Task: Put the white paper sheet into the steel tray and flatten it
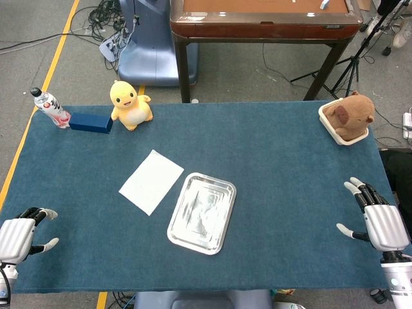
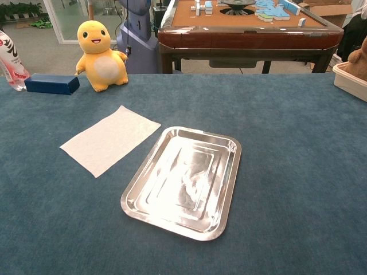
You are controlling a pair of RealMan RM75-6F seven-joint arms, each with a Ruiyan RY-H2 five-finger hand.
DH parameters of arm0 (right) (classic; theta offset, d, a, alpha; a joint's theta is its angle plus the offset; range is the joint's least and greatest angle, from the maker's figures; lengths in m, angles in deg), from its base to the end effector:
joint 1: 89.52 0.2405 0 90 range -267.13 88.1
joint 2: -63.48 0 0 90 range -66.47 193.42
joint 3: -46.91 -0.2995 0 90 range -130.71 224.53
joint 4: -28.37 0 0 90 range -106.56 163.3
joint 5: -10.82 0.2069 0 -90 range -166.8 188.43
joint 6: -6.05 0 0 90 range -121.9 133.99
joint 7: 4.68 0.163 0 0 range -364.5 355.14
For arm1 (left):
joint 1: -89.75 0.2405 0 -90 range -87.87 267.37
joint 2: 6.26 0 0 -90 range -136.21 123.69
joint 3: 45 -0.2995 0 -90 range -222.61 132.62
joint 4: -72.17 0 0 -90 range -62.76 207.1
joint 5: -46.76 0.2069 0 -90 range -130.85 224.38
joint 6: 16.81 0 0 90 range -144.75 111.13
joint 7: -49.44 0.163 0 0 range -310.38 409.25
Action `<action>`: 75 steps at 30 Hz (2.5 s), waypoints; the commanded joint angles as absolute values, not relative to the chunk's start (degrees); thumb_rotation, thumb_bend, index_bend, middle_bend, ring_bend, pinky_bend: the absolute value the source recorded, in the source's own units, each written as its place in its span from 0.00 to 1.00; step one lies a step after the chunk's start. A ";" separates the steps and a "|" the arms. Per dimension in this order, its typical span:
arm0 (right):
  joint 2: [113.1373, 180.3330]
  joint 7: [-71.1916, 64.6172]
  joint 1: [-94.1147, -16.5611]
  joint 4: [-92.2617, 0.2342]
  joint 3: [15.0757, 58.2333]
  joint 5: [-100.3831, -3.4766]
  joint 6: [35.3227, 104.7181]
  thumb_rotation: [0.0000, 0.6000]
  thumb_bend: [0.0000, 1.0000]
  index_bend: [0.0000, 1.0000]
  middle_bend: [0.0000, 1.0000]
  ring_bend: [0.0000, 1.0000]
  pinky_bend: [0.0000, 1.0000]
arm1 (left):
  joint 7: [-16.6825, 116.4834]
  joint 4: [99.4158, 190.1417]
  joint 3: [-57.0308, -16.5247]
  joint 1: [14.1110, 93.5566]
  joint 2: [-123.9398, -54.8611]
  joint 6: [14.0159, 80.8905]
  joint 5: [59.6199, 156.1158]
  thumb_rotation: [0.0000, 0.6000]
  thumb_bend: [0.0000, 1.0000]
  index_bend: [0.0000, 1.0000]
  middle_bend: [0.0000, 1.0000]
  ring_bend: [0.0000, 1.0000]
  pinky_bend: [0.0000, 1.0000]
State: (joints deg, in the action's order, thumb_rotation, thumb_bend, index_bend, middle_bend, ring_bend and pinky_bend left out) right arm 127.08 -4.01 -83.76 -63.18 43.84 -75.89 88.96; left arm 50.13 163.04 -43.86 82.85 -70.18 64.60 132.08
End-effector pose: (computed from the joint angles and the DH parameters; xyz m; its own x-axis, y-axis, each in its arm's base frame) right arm -0.3488 -0.2095 0.1796 0.4072 -0.0286 0.9129 -0.9131 -0.0351 0.4062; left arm -0.3554 0.2094 0.1715 0.4348 0.0785 0.8971 0.9005 -0.0287 -0.4339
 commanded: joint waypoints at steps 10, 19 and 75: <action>127.11 -4.33 -83.43 -63.12 43.67 -75.41 88.36 1.00 0.00 0.14 0.20 0.12 0.32 | 50.01 161.91 -44.05 82.60 -72.76 66.06 134.61 1.00 0.12 0.46 0.46 0.40 0.55; 126.57 -3.81 -83.79 -63.65 43.52 -75.09 88.88 1.00 0.00 0.18 0.25 0.12 0.32 | 46.51 160.18 -43.97 79.67 -74.82 67.26 141.24 1.00 0.12 0.36 0.45 0.44 0.64; 124.09 0.18 -84.84 -64.95 43.36 -74.89 89.65 1.00 0.00 0.25 0.30 0.16 0.33 | 52.29 148.77 -44.48 57.78 -84.72 50.70 147.55 1.00 0.05 0.33 0.91 0.64 0.74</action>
State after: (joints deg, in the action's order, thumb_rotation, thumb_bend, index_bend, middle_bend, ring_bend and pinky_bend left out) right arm 124.09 0.18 -84.83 -64.96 43.36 -74.89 89.66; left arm 52.18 148.73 -44.55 57.99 -84.53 50.92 147.77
